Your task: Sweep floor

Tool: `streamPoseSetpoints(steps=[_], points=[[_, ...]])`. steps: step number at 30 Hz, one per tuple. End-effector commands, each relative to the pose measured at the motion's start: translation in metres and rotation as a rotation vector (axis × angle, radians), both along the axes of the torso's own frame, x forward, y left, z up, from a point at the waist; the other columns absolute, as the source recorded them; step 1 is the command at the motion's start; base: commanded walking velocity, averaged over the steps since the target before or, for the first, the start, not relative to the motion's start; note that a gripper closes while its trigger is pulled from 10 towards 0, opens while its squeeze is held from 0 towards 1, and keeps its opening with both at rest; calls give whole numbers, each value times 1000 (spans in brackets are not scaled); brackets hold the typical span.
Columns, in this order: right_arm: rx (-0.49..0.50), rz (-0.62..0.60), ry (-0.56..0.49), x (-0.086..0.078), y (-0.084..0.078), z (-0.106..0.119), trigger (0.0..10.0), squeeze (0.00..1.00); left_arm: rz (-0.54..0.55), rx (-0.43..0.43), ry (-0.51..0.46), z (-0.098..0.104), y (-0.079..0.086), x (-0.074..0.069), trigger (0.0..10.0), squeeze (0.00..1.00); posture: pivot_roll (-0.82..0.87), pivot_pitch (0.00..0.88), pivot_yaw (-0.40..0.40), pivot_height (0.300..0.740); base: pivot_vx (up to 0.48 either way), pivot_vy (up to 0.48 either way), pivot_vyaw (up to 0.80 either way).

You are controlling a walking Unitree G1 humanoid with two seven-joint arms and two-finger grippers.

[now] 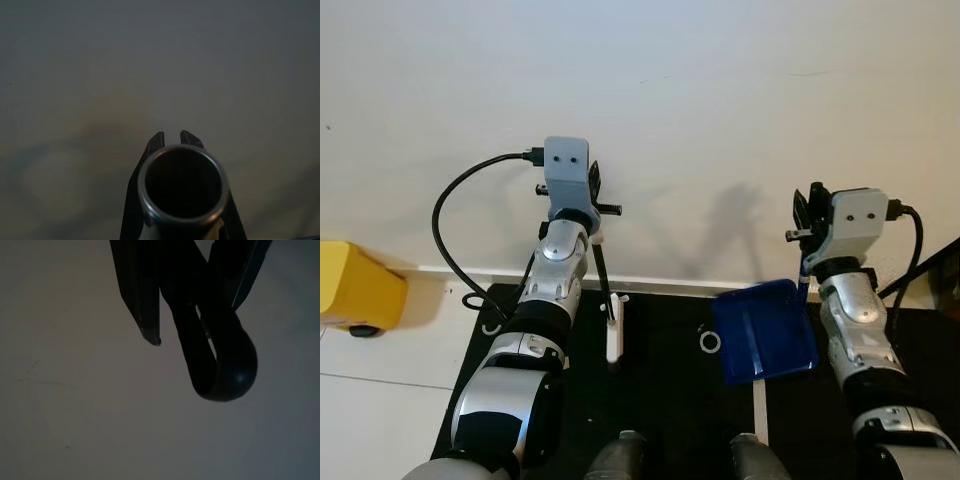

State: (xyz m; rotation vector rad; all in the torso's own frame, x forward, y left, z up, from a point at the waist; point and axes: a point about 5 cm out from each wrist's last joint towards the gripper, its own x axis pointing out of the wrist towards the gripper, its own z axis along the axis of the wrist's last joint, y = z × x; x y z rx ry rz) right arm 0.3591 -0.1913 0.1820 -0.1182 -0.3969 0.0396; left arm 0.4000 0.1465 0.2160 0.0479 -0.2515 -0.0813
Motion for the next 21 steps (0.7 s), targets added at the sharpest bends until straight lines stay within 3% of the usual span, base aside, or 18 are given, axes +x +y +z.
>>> streamPoseSetpoints(steps=[1, 9, 21], points=[[27, 18, 7, -3, 3, -4, 10000, 0, -4, 11, 8, -4, 0, -2, 10000, 0, 15, 347, 143, 740, 0, 0, 0], [-2, -15, 10, -3, -6, -2, 10000, 0, -15, 10, 11, -3, -3, -2, 10000, 0, 18, 345, 144, 740, 0, 0, 0], [6, -22, -54, -2, -10, 21, 10000, 0, -10, 11, 16, -4, -1, -3, 10000, 0, 19, 345, 143, 740, 0, 0, 0]])
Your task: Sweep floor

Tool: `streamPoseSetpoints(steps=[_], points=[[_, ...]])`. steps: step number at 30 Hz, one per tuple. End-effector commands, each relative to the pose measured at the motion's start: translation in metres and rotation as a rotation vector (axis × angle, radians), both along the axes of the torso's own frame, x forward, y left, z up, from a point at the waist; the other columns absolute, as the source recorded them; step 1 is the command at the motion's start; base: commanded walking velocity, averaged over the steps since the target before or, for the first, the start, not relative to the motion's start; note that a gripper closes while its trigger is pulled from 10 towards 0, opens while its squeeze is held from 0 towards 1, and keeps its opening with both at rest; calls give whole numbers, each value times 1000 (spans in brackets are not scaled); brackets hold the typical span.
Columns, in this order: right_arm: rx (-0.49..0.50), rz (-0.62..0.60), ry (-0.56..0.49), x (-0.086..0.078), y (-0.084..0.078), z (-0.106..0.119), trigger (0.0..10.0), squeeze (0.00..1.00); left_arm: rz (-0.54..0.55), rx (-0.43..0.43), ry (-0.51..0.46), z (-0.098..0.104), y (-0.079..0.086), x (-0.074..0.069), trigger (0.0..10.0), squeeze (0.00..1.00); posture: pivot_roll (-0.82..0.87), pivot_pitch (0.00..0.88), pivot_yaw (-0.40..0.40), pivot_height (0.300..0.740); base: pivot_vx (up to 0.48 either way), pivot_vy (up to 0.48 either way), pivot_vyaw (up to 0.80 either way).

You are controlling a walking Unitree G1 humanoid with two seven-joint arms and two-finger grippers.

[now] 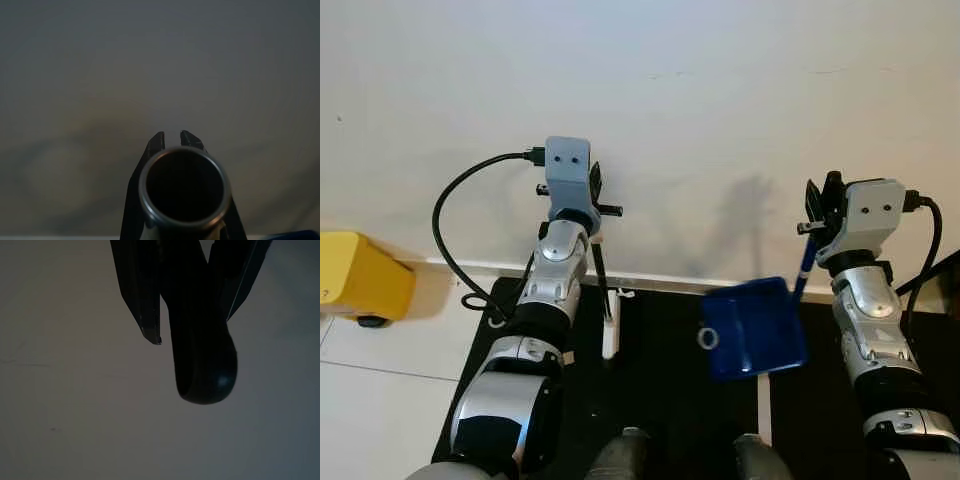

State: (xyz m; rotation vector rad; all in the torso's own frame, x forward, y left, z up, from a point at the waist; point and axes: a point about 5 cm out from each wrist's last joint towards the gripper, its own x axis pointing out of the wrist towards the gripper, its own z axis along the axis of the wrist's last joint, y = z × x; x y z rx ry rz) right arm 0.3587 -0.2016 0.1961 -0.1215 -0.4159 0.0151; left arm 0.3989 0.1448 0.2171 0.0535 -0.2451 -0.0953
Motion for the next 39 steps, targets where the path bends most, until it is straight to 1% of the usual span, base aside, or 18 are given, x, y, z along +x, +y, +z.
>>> streamPoseSetpoints(steps=[1, 4, 5, 10, 16, 20, 22, 23, 24, 26, 29, 32, 36, 37, 39], points=[[4, -1, -36, -2, 0, 8, 10000, 0, 2, 3, 10, -5, 1, -2, 10000, 0, 19, 345, 143, 740, 0, 0, 0], [-3, -6, -27, -2, -2, 6, 10000, 0, 2, 3, 11, -5, 0, -2, 10000, 0, 16, 346, 140, 740, 0, 0, 0], [-11, -11, -1, -2, -3, -1, 10000, 0, 2, 3, 13, -5, 0, -2, 10000, 0, 16, 346, 140, 740, 0, 0, 0], [-29, -11, 27, -3, -3, -8, 10000, 0, 4, 3, 13, -5, 1, -3, 10000, 0, 22, 346, 141, 740, 0, 0, 0], [-52, -29, 24, -5, -10, -6, 10000, 0, 6, 5, 17, -6, 2, -3, 10000, 0, 18, 347, 142, 740, 0, 0, 0], [-65, -41, 39, -6, -11, -12, 10000, 0, 3, 3, 22, -7, 1, -3, 10000, 0, 21, 350, 144, 740, 0, 0, 0], [-51, -43, 63, -7, -7, -22, 10000, 0, -3, 1, 30, -10, -2, -3, 10000, 0, 22, 352, 146, 740, 0, 0, 0], [-51, -43, 63, -7, -7, -22, 10000, 0, -3, 1, 30, -10, -2, -3, 10000, 0, 22, 352, 146, 740, 0, 0, 0], [-37, -43, 78, -7, -2, -29, 10000, 0, -8, -1, 38, -12, -3, -3, 10000, 0, 35, 364, 152, 740, 0, 0, 0], [-28, -49, 90, -7, 4, -35, 10000, 0, -13, -5, 45, -14, -4, -3, 10000, 0, 45, 370, 155, 740, 0, 0, 0], [-17, -68, 101, -8, 7, -41, 10000, 0, -24, -13, 50, -14, -6, -3, 10000, 0, 53, 374, 157, 740, 0, 0, 0], [22, -88, 117, -7, 9, -47, 10000, 0, -49, -33, 57, -15, -10, -3, 10000, 0, 62, 382, 163, 740, 0, 0, 0], [90, -79, 119, -5, 15, -48, 10000, 0, -83, -55, 63, -14, -18, -3, 10000, 0, 64, 384, 164, 740, 0, 0, 0], [98, -70, 113, -5, 19, -47, 10000, 0, -104, -74, 62, -13, -25, -3, 10000, 0, 64, 384, 164, 740, 0, 0, 0], [93, -65, 111, -4, 20, -47, 10000, 0, -114, -85, 62, -12, -28, -2, 10000, 0, 64, 384, 164, 740, 0, 0, 0]])
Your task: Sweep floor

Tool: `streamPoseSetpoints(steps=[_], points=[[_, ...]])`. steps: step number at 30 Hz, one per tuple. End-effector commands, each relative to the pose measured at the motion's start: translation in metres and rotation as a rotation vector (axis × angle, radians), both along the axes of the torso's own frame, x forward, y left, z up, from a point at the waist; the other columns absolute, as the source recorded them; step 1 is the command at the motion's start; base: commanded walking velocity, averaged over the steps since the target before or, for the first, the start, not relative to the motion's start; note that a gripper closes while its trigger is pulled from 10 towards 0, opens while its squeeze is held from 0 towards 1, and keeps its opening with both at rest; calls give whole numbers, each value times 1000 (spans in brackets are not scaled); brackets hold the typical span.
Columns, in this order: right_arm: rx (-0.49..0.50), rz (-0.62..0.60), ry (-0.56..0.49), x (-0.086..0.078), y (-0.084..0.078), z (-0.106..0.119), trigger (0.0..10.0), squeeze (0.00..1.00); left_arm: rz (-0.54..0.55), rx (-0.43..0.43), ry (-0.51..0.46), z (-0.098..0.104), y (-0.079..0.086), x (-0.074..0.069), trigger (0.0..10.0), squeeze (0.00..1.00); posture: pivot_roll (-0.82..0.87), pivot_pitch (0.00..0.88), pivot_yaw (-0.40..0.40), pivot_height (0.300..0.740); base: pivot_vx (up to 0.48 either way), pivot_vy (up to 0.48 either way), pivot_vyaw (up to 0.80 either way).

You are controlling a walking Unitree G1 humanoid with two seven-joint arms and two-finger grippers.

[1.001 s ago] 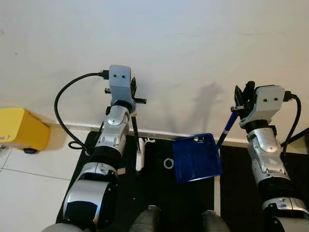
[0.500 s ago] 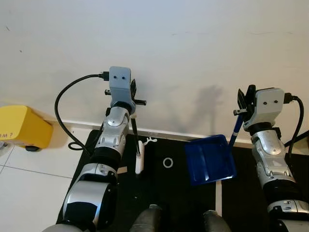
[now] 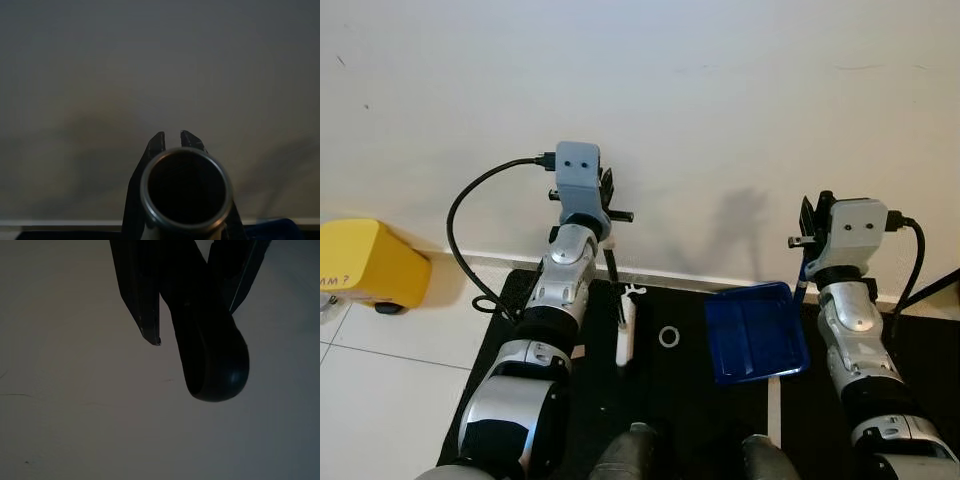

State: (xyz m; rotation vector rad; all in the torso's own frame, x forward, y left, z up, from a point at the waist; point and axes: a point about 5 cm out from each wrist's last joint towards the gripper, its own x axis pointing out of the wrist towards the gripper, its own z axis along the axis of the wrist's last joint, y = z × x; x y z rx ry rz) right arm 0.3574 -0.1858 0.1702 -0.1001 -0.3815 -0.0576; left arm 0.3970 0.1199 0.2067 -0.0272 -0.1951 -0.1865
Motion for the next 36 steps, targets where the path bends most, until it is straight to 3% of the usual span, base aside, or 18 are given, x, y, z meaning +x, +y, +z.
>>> streamPoseSetpoints(steps=[1, 6, 12, 15, 16, 20, 27, 29, 32, 33, 34, 36], points=[[54, 10, 80, -3, 6, -21, 10000, 0, -32, -22, 9, -1, -9, 0, 10000, 0, 64, 384, 164, 740, 0, 0, 0], [44, 25, 66, -3, 11, -20, 10000, 0, -97, -49, 54, -9, -41, -1, 10000, 0, 47, 384, 171, 740, 0, 0, 0], [51, 23, 50, -4, 11, -18, 10000, 0, -129, -96, 91, -17, -63, -5, 10000, 0, 31, 387, 178, 740, 0, 0, 0], [61, 26, 46, -7, 12, -19, 10000, 0, -156, -271, 122, -6, -85, -5, 10000, 0, 21, 388, 184, 740, 0, 0, 0], [61, 26, 46, -7, 12, -19, 10000, 0, -156, -271, 122, -6, -85, -5, 10000, 0, 21, 388, 184, 740, 0, 0, 0], [74, 28, 42, -7, 12, -19, 10000, 0, -151, -483, 135, 17, -90, 0, 10000, 0, 21, 388, 184, 740, 0, 0, 0], [85, 33, 39, -4, 14, -16, 10000, 0, -154, -623, 119, 37, -76, 7, 10000, 0, 32, 382, 179, 740, 0, 0, 0], [85, 35, 39, -4, 14, -15, 10000, 0, -165, -611, 94, 42, -71, 8, 10000, 0, 39, 383, 173, 740, 0, 0, 0], [85, 36, 38, -3, 12, -14, 10000, 0, -172, -499, 12, 52, -56, 8, 10000, 0, 51, 383, 168, 740, 0, 0, 0], [85, 36, 38, -3, 12, -14, 10000, 0, -172, -499, 12, 52, -56, 8, 10000, 0, 51, 383, 168, 740, 0, 0, 0], [82, 36, 39, -3, 11, -14, 10000, 0, -169, -400, -49, 59, -42, 7, 10000, 0, 56, 381, 169, 740, 0, 0, 0], [81, 36, 39, -3, 11, -14, 10000, 0, -168, -324, -84, 64, -32, 5, 10000, 0, 56, 381, 169, 740, 0, 0, 0]])
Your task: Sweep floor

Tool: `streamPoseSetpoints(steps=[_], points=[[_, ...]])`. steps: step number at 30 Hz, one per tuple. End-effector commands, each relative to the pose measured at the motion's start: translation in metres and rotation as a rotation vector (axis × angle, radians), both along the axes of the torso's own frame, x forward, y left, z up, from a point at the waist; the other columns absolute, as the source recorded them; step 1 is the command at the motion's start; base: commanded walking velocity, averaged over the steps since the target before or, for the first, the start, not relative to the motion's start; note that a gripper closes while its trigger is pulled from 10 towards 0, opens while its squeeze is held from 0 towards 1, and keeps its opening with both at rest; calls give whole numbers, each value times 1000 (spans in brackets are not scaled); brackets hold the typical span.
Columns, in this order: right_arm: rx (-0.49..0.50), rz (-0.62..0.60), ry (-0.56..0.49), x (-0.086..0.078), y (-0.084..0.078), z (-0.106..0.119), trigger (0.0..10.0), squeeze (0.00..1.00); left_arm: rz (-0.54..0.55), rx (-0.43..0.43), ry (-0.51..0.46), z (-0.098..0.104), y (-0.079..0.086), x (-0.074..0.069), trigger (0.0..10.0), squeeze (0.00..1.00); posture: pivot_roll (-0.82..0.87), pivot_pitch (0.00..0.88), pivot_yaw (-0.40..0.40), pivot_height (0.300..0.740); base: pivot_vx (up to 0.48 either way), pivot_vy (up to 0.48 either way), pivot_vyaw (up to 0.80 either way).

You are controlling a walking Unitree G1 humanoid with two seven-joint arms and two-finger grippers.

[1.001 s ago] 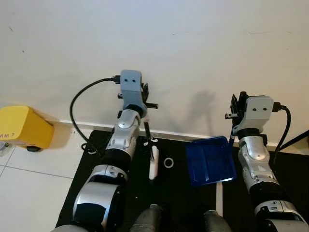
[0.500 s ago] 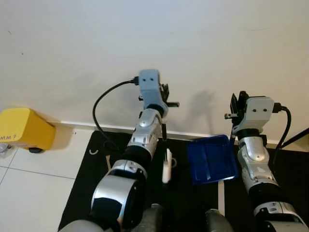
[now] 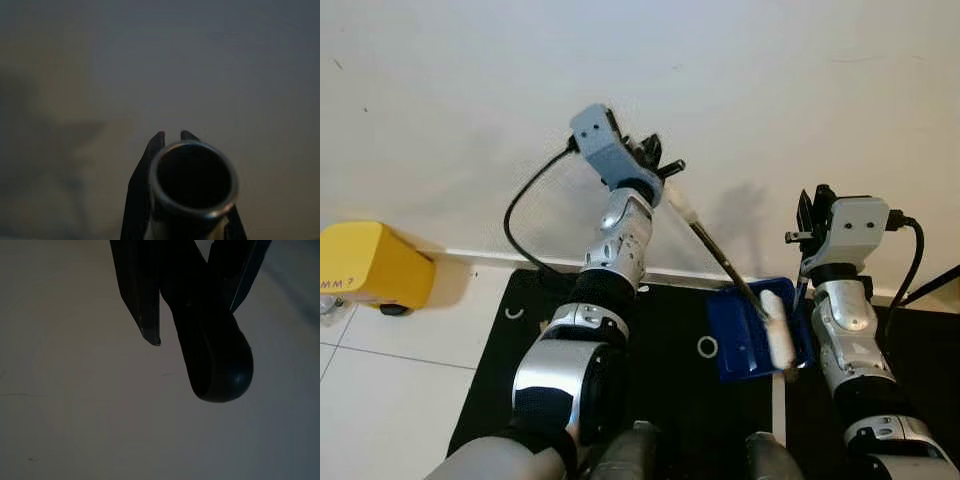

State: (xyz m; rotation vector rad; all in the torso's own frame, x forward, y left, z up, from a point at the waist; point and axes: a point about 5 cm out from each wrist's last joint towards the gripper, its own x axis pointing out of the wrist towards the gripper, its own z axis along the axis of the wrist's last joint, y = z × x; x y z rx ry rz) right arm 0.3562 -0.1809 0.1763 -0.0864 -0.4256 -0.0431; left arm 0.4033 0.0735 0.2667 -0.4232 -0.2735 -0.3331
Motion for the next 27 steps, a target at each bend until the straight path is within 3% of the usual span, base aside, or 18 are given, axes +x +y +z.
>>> streamPoseSetpoints(steps=[1, 7, 9, 13, 14, 18, 20, 27], points=[[71, 19, 83, -2, 6, -20, 10000, 0, 28, 83, -46, 5, 18, -1, 10000, 0, 56, 381, 169, 740, 0, 0, 0], [68, 22, 86, -2, 5, -21, 10000, 0, 57, 205, -102, 13, 52, -12, 10000, 0, 65, 377, 169, 740, 0, 0, 0], [67, 24, 86, -2, 6, -21, 10000, 0, 73, 255, -100, 9, 54, -13, 10000, 0, 66, 375, 167, 740, 0, 0, 0], [65, 31, 82, -1, 8, -19, 10000, 0, 109, 327, -36, -23, 48, -12, 10000, 0, 65, 378, 164, 740, 0, 0, 0], [65, 31, 82, -1, 8, -19, 10000, 0, 109, 327, -36, -23, 48, -12, 10000, 0, 65, 378, 164, 740, 0, 0, 0], [62, 39, 72, 0, 11, -16, 10000, 0, 203, 448, -22, -56, 37, -11, 10000, 0, 50, 390, 162, 740, 0, 0, 0], [63, 40, 71, 0, 12, -16, 10000, 0, 219, 476, -10, -63, 34, -11, 10000, 0, 48, 393, 161, 740, 0, 0, 0], [63, 44, 70, -1, 13, -16, 10000, 0, 232, 450, 67, -79, 27, -11, 10000, 0, 33, 400, 163, 740, 0, 0, 0]])
